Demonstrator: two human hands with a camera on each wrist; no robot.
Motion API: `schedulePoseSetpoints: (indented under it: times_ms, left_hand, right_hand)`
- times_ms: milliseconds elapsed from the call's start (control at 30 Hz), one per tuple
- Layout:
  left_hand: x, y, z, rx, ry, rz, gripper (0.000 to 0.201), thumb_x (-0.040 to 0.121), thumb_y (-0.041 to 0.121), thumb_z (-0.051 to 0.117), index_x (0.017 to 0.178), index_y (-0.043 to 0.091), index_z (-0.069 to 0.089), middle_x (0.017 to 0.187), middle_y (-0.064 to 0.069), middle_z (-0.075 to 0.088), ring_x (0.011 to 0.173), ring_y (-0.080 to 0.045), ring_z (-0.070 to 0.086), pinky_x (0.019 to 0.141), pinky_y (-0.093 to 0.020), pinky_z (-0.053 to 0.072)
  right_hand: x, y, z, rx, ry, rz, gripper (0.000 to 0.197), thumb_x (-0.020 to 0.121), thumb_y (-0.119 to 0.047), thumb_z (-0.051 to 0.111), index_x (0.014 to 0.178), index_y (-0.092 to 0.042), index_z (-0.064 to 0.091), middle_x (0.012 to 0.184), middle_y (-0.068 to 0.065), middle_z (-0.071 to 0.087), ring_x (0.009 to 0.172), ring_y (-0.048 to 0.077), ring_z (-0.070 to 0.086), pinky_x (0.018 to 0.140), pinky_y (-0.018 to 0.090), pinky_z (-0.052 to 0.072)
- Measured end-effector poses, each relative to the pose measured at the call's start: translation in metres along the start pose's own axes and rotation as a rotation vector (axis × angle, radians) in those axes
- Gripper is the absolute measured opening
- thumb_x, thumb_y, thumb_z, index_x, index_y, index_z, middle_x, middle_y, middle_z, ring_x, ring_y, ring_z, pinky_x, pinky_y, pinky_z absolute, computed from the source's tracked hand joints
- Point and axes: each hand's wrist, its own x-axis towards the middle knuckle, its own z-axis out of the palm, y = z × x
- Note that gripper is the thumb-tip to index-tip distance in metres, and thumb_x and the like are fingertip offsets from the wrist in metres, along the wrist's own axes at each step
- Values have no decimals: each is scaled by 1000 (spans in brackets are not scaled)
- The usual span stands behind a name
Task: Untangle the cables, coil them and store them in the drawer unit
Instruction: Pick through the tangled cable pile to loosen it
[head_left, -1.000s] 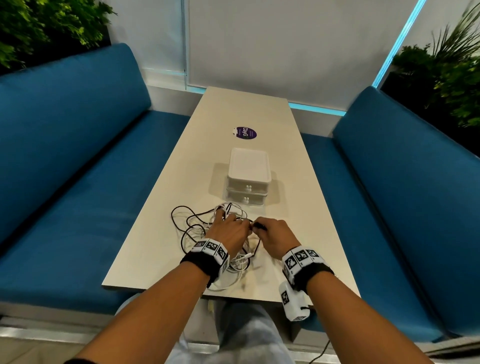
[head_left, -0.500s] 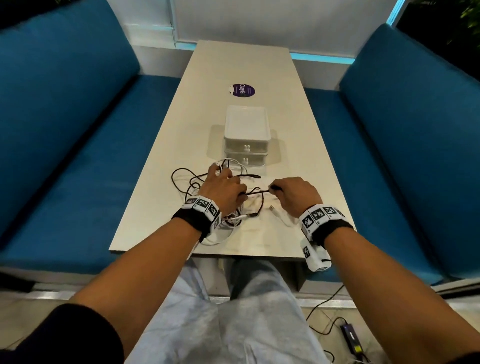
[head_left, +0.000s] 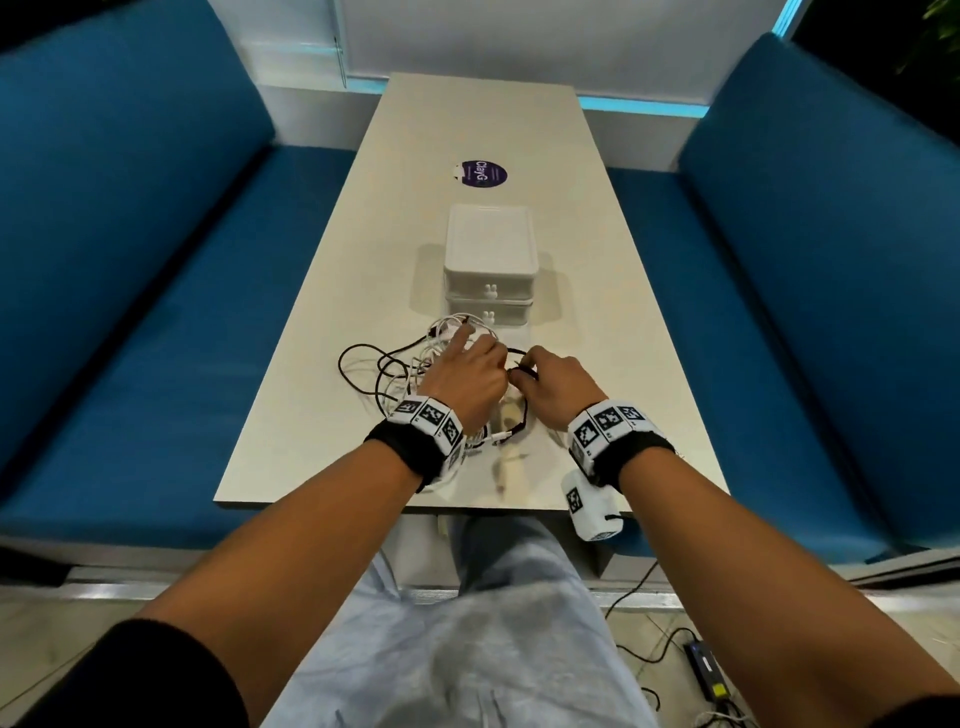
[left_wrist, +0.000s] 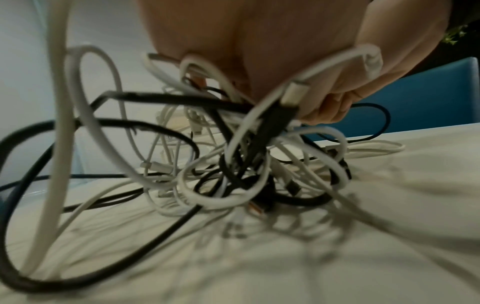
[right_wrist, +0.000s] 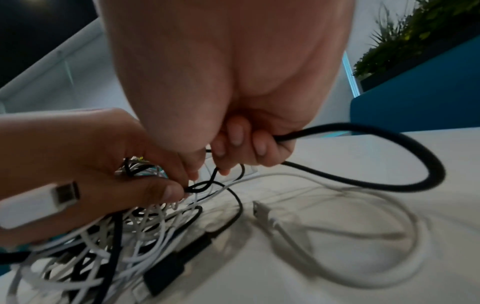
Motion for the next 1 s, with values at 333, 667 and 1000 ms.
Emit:
schedulePoseSetpoints:
  times_ms: [333,667,1000]
  left_hand:
    - [10,5,-12,-39,39,-24,42,76,11,61,118,7,58,144,-15,35,139,-37,26,113,-48,26]
    - [6,-11,12,-186,-29,-69,32,98,39,41,102,19,66,108,0,64,106,-25,56,94,-41,31]
    - [-3,-22,13,-211,-20,-83,19,98,31,44,105,30,61,111,7,60,112,-19,51,104,-43,26]
  right_hand:
    - [-6,11,-14,-13,27,-70,25,95,-42,47,82,-22,54,82,9,67,79,30,60,67,37,47]
    - [-16,32,-30,-154,-21,-66,31,98,-54,41,90,-26,52,76,5,62,70,26,58,66,37,52]
    - [-12,58,-44,-131,13,64,29,95,-54,46,82,-30,57,78,1,63,73,25,60,65,35,51]
